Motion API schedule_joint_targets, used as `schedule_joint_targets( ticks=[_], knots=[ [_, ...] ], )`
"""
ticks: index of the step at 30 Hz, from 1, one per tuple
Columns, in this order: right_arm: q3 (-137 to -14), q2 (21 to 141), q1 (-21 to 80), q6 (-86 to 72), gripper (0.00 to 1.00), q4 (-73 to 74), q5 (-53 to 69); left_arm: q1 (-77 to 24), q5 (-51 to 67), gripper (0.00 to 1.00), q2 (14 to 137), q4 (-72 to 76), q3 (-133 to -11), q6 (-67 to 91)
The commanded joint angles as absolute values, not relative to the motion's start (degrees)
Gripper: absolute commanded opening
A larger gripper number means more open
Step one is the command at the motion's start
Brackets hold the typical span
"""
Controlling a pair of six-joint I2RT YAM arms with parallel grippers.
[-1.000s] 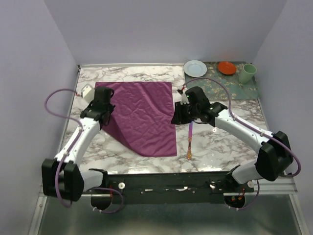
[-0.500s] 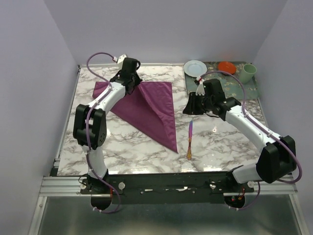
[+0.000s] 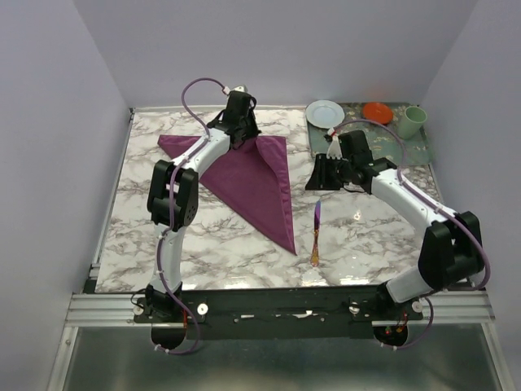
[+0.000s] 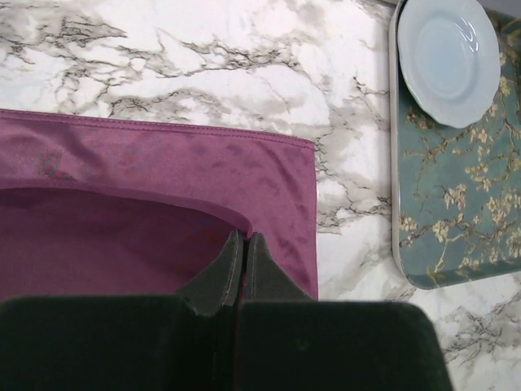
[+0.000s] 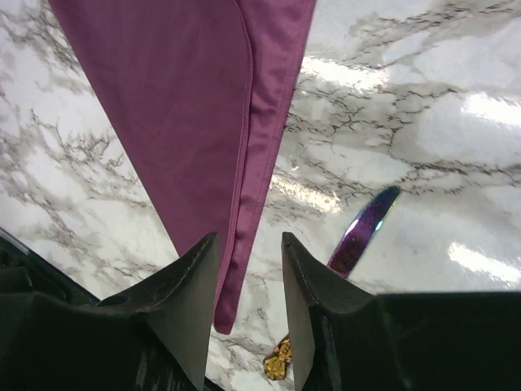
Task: Fold the napkin, place the utensils inside, and roll it up
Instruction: Fold the napkin
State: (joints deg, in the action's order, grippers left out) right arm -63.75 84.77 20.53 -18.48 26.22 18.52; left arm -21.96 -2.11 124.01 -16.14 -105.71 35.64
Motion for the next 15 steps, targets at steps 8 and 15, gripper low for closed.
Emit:
schedule_joint_targets(
  ticks=[8,15],
  knots=[
    [-58.5,96.8,25.2,-24.6,0.55,12.5,32.0,-23.4,5.5,0.00,125.7,-15.9,-108.4,32.1],
    [-49.8,95.4,28.3,-26.2,0.51,7.6,33.8,-23.6,7.8,0.00,126.6,-15.5,-108.8,33.0]
  ],
)
